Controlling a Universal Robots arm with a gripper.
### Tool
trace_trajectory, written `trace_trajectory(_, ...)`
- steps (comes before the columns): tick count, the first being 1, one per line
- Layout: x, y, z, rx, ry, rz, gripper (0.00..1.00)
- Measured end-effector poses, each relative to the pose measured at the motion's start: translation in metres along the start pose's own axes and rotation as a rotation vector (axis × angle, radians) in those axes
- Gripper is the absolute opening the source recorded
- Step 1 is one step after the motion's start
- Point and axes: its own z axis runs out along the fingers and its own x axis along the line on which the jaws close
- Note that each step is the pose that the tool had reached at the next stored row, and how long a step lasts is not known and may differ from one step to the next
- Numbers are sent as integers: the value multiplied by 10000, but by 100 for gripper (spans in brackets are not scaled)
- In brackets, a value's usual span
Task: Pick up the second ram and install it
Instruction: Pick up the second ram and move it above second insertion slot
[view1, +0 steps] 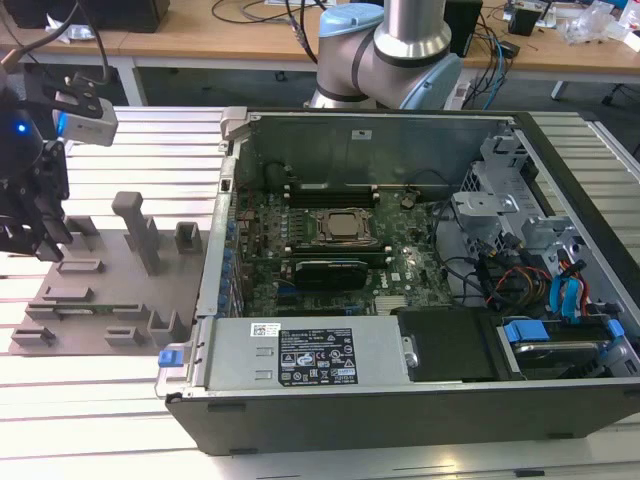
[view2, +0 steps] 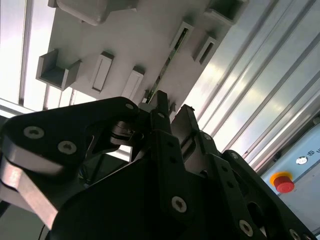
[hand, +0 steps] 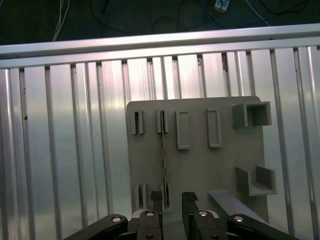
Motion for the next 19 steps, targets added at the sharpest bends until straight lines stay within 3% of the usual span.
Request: trace_trajectory(19, 2, -5, 113, -4, 9, -220, 30)
